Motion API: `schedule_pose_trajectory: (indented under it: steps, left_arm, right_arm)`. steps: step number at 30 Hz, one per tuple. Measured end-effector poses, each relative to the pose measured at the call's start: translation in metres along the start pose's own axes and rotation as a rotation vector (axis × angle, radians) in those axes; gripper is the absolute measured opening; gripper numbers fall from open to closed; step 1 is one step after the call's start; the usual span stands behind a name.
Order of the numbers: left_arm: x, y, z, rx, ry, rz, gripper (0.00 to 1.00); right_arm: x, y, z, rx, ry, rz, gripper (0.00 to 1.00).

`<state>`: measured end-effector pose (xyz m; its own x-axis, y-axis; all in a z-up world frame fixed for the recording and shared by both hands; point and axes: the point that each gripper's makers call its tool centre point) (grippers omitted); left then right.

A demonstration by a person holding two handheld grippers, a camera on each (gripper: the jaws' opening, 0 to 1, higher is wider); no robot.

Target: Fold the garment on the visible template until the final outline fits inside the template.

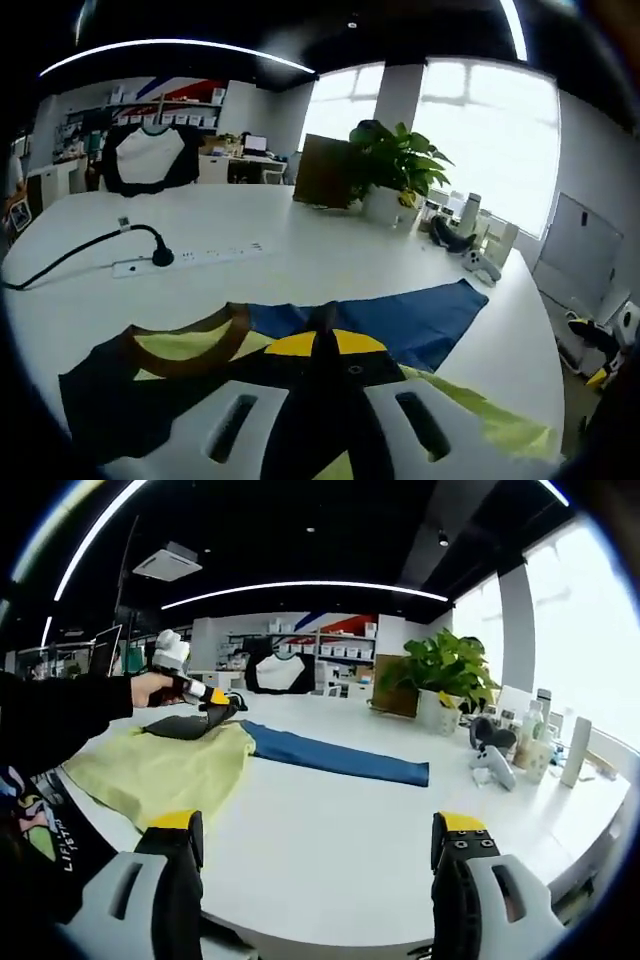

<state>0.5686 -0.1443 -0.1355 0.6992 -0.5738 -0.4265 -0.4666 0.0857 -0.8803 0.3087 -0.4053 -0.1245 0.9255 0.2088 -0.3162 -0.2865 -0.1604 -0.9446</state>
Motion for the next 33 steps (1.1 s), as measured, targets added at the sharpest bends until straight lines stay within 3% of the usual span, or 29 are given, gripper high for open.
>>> schedule_pose_trajectory:
  steps: [6, 9, 13, 17, 23, 27, 29, 33]
  left_arm:
    - [0.022, 0.020, -0.007, 0.018, -0.026, 0.075, 0.04]
    - [0.028, 0.023, -0.013, -0.046, -0.011, 0.068, 0.04]
    - [0.034, 0.032, -0.011, -0.041, -0.017, 0.085, 0.05]
    - [0.034, 0.037, -0.015, -0.070, 0.021, 0.080, 0.07]
    - [0.036, 0.037, -0.026, -0.251, 0.131, 0.065, 0.07]
    - [0.046, 0.032, -0.028, -0.245, 0.150, 0.057, 0.06]
    - [0.048, 0.025, -0.033, -0.234, 0.179, 0.024, 0.05]
    - [0.060, 0.012, -0.040, -0.295, 0.228, -0.006, 0.05]
  right_arm:
    - [0.001, 0.001, 0.000, 0.006, -0.004, -0.001, 0.97]
    - [0.000, 0.001, -0.001, 0.009, -0.001, -0.010, 0.97]
    - [-0.001, 0.004, -0.001, 0.023, -0.009, -0.006, 0.96]
    - [-0.004, 0.002, -0.003, 0.019, 0.002, -0.013, 0.96]
    - [-0.005, 0.002, -0.002, 0.014, 0.007, -0.010, 0.96]
    - [-0.007, 0.002, -0.003, 0.013, 0.008, -0.009, 0.96]
    - [-0.007, 0.002, -0.004, 0.012, 0.007, -0.008, 0.96]
    - [-0.009, 0.002, -0.006, 0.014, 0.008, -0.007, 0.96]
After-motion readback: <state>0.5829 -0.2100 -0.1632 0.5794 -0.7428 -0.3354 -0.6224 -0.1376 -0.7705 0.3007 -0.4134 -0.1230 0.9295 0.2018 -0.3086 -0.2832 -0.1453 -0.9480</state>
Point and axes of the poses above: the point that each gripper's makers call its tool centre point, and the gripper's own axes: x roughly forward along the fingers, z roughly to its left, y roughly out of its underside, and after that the axes turned 4 degrees about z, right-handed
